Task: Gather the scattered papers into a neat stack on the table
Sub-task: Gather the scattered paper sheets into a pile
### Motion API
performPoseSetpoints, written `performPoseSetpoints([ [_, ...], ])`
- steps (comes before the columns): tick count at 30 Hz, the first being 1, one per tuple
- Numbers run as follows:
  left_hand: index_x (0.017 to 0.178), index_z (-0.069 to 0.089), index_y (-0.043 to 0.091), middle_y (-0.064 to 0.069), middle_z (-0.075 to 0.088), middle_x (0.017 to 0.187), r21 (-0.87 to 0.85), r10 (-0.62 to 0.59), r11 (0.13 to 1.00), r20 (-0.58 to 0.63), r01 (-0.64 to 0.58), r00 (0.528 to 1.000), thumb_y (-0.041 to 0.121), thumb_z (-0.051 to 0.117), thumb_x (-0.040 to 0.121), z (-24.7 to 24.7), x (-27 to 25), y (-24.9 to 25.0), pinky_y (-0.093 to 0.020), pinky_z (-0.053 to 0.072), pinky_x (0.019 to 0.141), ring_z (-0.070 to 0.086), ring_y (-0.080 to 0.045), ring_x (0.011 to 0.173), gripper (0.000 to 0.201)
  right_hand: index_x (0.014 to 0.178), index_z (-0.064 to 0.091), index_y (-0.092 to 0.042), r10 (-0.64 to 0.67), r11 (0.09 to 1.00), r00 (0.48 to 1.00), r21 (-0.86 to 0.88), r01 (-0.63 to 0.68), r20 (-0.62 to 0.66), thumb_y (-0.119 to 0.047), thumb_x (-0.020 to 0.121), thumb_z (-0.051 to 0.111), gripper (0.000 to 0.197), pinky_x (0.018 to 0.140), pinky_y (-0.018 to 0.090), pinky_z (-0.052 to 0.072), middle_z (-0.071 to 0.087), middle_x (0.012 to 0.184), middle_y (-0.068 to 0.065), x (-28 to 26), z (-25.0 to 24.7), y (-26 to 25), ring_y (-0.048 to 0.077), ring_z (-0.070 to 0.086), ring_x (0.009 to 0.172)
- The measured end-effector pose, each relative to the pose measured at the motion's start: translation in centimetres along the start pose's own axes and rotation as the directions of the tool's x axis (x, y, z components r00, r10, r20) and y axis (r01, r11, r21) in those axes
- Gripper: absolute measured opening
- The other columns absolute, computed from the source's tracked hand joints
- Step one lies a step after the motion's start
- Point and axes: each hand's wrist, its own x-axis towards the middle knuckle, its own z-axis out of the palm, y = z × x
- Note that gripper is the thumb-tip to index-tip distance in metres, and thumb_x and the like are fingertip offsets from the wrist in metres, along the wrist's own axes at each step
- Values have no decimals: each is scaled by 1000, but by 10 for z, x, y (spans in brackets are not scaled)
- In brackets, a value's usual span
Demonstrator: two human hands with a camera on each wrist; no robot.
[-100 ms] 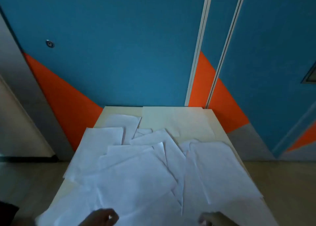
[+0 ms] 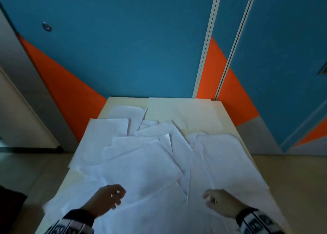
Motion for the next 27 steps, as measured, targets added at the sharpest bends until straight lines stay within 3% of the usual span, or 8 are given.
performPoseSetpoints([
  [2, 71, 69, 47, 7, 64, 66, 53, 27, 998, -62, -23, 998, 17, 58, 91, -12, 11, 15, -12, 42, 62, 63, 6, 64, 38, 121, 55, -13, 21, 999, 999, 51, -19, -47, -22, 95, 49, 28, 79, 21, 39, 54, 101, 6, 15, -21, -1, 18, 49, 90],
  [4, 100, 68, 28, -4, 62, 94, 177, 21, 984, -111, -1, 994, 19, 56, 92, -9, 21, 17, -19, 40, 78, 65, -16, 98, 17, 118, 53, -17, 68, 997, 987, 55, -60, -143, -21, 94, 51, 25, 90, 26, 41, 51, 111, 10, 30, -21, 5, 22, 51, 99],
  [7, 116, 64, 10, -17, 59, 117, 195, -76, 975, -156, 106, 985, 20, 57, 91, -3, 32, 5, -28, 41, 96, 59, -30, 110, 28, 134, 45, -13, 186, 980, 947, 116, -160, -261, -20, 90, 56, 46, 104, 35, 36, 39, 135, 18, 46, -18, 24, 34, 42, 126],
  [10, 127, 57, 12, -17, 48, 134, 260, -107, 949, -257, 175, 960, 24, 59, 89, -1, 40, -11, -40, 38, 105, 49, -35, 122, 40, 142, 36, -15, 305, 951, 871, 170, -258, -385, -25, 88, 59, 60, 107, 42, 33, 29, 146, 20, 48, -25, 39, 38, 32, 133],
  [13, 145, 35, 20, -9, 23, 156, 283, -237, 904, -295, 322, 926, 35, 55, 90, 5, 40, -31, -47, 33, 111, 27, -33, 140, 60, 149, 19, -22, 480, 877, 816, 174, -447, -322, -44, 90, 54, 73, 113, 49, 22, 7, 158, 16, 50, -20, 54, 35, 11, 144],
  [18, 152, 6, 24, -4, -7, 161, 322, -364, 848, -222, 420, 905, 50, 39, 93, 34, 39, -29, -58, 24, 112, -2, -29, 149, 72, 151, 7, -20, 562, 822, 815, 207, -531, -142, -53, 93, 39, 73, 117, 50, 11, -7, 159, 17, 60, 1, 41, 40, -2, 145],
  [21, 152, 1, 21, -9, -11, 161, 370, -372, 828, -201, 422, 906, 54, 34, 93, 51, 40, -8, -57, 26, 112, -3, -35, 148, 75, 151, 4, -22, 535, 843, 839, 129, -522, -103, -57, 93, 35, 75, 116, 51, 14, -9, 158, 18, 67, 4, 22, 42, -2, 145],
  [27, 142, 32, 15, -15, 32, 144, 509, -310, 759, -265, 406, 913, 57, 40, 90, 62, 40, 18, -42, 44, 98, 38, -33, 130, 67, 145, 29, -23, 420, 907, 900, 9, -422, -119, -51, 93, 39, 60, 109, 49, 27, 29, 150, 13, 71, -11, 11, 35, 32, 135],
])
